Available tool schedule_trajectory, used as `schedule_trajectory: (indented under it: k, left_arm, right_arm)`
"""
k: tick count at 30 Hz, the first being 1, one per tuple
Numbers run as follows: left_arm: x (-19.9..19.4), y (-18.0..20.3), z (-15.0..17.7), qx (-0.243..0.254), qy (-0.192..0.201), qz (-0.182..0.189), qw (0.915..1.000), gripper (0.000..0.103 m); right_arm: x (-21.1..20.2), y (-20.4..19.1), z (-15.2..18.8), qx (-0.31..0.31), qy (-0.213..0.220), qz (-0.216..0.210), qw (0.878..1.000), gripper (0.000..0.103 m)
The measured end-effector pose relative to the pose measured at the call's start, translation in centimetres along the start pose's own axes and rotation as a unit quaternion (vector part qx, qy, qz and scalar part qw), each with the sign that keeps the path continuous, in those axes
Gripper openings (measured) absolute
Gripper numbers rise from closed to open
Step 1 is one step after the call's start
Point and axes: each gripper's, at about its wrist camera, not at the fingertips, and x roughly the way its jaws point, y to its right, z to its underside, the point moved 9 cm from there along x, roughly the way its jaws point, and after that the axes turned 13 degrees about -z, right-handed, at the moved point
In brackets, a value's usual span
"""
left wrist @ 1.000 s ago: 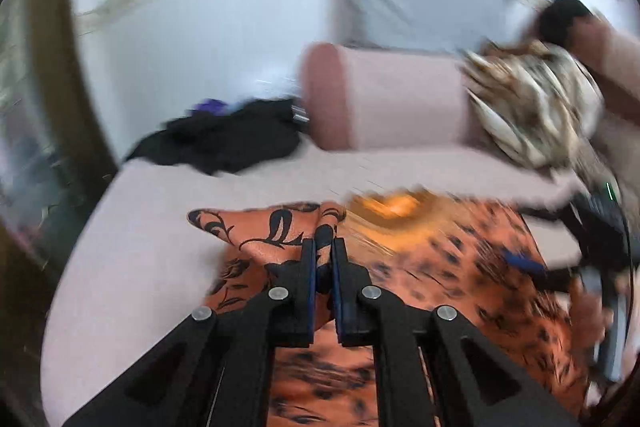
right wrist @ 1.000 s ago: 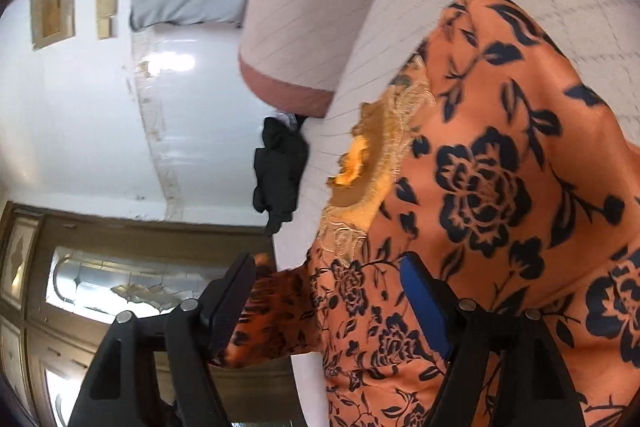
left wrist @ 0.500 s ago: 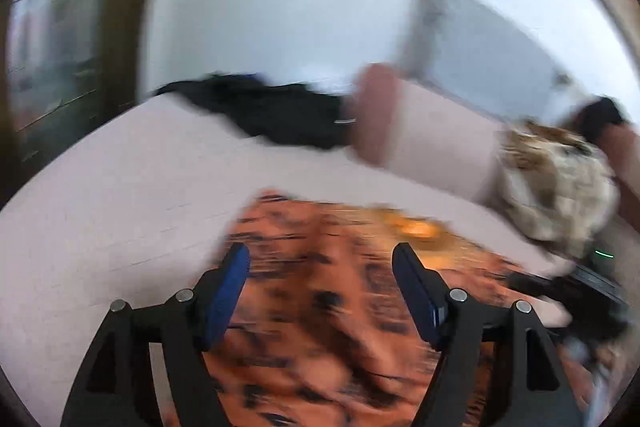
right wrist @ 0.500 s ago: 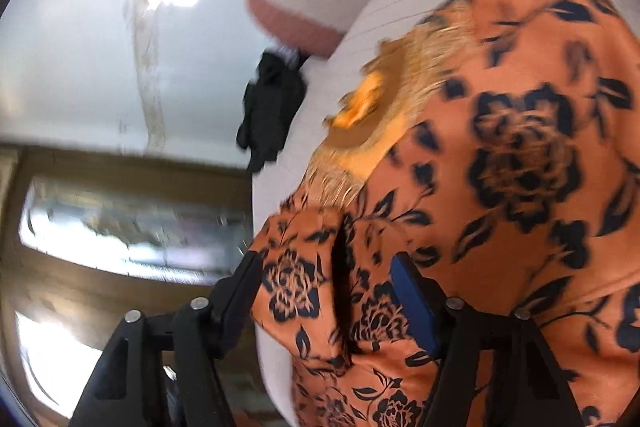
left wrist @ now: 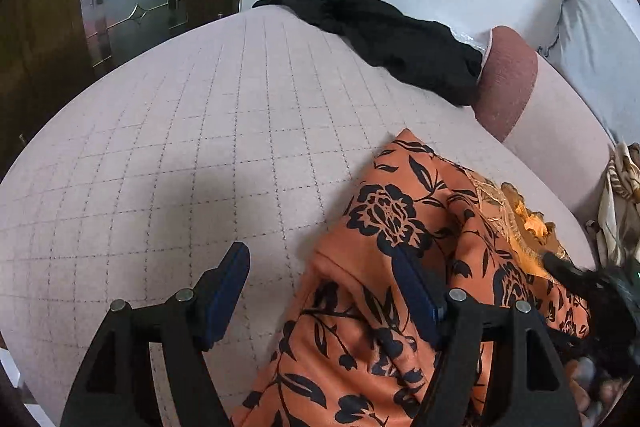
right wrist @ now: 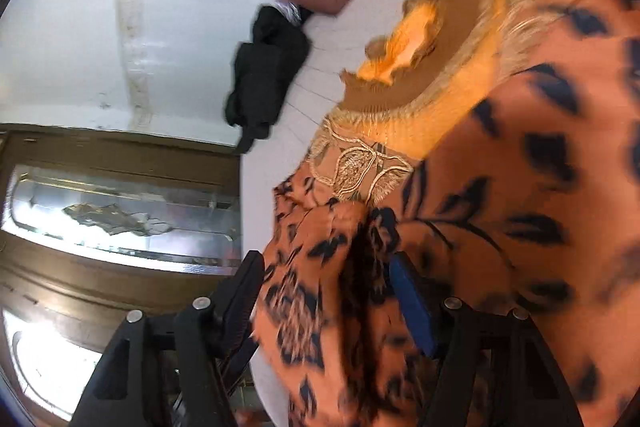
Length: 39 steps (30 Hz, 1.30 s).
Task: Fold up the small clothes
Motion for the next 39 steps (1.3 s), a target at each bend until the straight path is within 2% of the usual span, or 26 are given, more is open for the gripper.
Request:
schedule_trajectory:
  k: [1, 3, 5, 7, 10, 12, 13, 15, 17, 19, 21, 26, 27, 29, 31, 34, 35, 39]
  left_arm:
    - [-0.1, 0.3, 0.0, 0.004, -0.002, 0.004, 1.0000, 0.074]
    - [0.0, 0.6, 0.1, 0.014, 0.000, 0.002, 0.9999, 0.074]
    - [0.0, 0.8, 0.1, 0.020, 0.003, -0.001, 0.9998, 0.074]
    - [0.1, 0.8, 0.1, 0.020, 0.003, -0.004, 0.9998, 0.074]
    - [0.4, 0.9, 0.1, 0.023, 0.003, -0.013, 0.9997, 0.074]
    - [0.5, 0.9, 0.2, 0.030, 0.006, -0.029, 0.9991, 0.074]
    - [0.7, 0.9, 0.3, 0.034, 0.007, -0.035, 0.9988, 0.074]
    - [1.0, 1.0, 0.7, 0.043, 0.005, -0.049, 0.9979, 0.074]
    - [1.1, 1.4, 1.1, 0.053, 0.004, -0.047, 0.9975, 0.074]
    - [1.0, 2.1, 1.5, 0.069, 0.009, -0.056, 0.9960, 0.074]
    - [1.0, 2.4, 1.8, 0.086, 0.018, -0.078, 0.9931, 0.074]
    - [0.9, 2.6, 1.8, 0.098, 0.031, -0.101, 0.9896, 0.074]
    - [0.8, 2.5, 1.7, 0.098, 0.034, -0.107, 0.9888, 0.074]
    - [0.8, 2.2, 1.5, 0.098, 0.040, -0.119, 0.9872, 0.074]
    - [0.9, 1.7, 1.2, 0.098, 0.043, -0.133, 0.9853, 0.074]
    - [1.5, 1.1, 1.2, 0.100, 0.033, -0.150, 0.9831, 0.074]
    - [1.8, 1.0, 1.3, 0.102, 0.027, -0.154, 0.9824, 0.074]
    - [2.2, 1.0, 1.6, 0.116, 0.027, -0.168, 0.9787, 0.076]
  right_arm:
    - [1.0, 0.2, -0.2, -0.002, -0.005, 0.018, 1.000, 0.067]
    - [2.4, -0.3, -0.7, -0.029, 0.005, 0.051, 0.998, 0.057]
    - [3.1, -1.2, -1.4, -0.062, 0.013, 0.082, 0.995, 0.016]
    - [3.0, -2.3, -1.5, -0.095, 0.015, 0.109, 0.989, 0.009]
    - [0.3, -5.0, -1.6, -0.161, 0.048, 0.135, 0.977, 0.008]
    - [-3.7, -6.3, -2.0, -0.188, 0.089, 0.146, 0.967, 0.008]
    - [-5.5, -6.5, -2.2, -0.189, 0.106, 0.149, 0.965, 0.008]
    - [-11.6, -5.9, -2.9, -0.183, 0.169, 0.173, 0.953, 0.008]
    - [-16.1, -4.7, -3.0, -0.175, 0.211, 0.201, 0.940, 0.008]
    - [-20.5, -2.2, -2.4, -0.147, 0.236, 0.209, 0.938, 0.008]
    - [-22.6, 0.5, -1.1, -0.120, 0.224, 0.227, 0.940, 0.008]
    - [-22.5, 4.7, 1.6, -0.076, 0.164, 0.278, 0.943, 0.012]
    - [-22.9, 5.1, 1.6, -0.065, 0.160, 0.275, 0.946, 0.012]
    - [-24.2, 4.9, 1.5, -0.060, 0.175, 0.275, 0.943, 0.015]
    - [-26.2, 3.9, 0.7, -0.075, 0.204, 0.291, 0.932, 0.015]
    - [-28.9, 2.2, -0.6, -0.101, 0.266, 0.291, 0.914, 0.019]
    - [-28.9, 1.8, -1.0, -0.110, 0.266, 0.287, 0.914, 0.023]
    - [-24.6, 1.7, -2.4, -0.122, 0.207, 0.246, 0.939, 0.023]
